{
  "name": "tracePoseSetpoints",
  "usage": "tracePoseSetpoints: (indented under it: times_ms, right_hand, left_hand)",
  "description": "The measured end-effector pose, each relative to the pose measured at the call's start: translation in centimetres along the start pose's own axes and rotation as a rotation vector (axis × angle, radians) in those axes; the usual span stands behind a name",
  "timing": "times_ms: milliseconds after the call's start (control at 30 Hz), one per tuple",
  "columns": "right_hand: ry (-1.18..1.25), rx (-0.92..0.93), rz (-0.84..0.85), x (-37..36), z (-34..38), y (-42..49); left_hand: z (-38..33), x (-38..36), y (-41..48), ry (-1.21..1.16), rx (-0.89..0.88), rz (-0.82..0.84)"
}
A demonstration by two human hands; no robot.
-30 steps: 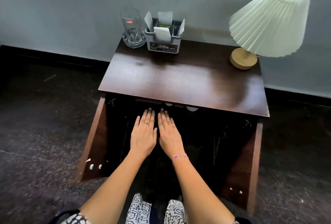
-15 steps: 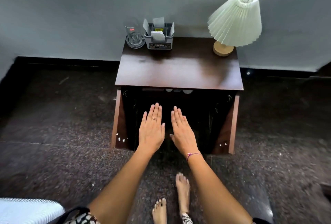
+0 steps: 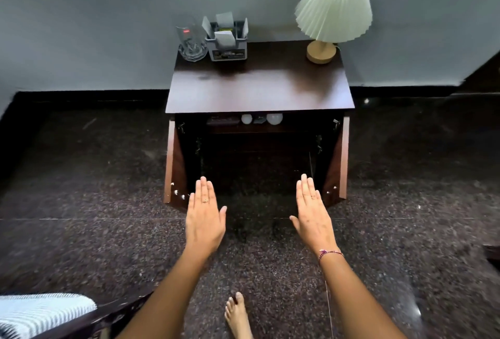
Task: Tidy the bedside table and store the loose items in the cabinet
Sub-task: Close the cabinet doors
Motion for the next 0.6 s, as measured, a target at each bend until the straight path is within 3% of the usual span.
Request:
tracePoseSetpoints:
  times_ms: [300,600]
  right_hand:
    - [-0.043,-0.218,0.033,-1.9,-5.1,-2.6]
    - [0.061,-0.312,0.075,-3.8,-5.8,-2.7]
  left_hand:
    - [4.0,-3.2,2.1,0.065,0.128,-0.02]
    - [5.4,-5.0,2.9,0.157,0.228,0.04]
Point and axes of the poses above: each hand's wrist, its own y-axis towards the middle knuckle, its own x-axis out of the back of the hand, z = x × y, the point moved 1 cm from there along y, towards the middle knuckle, and after that the axes turned 10 degrees about x, right-handed, at the moved point
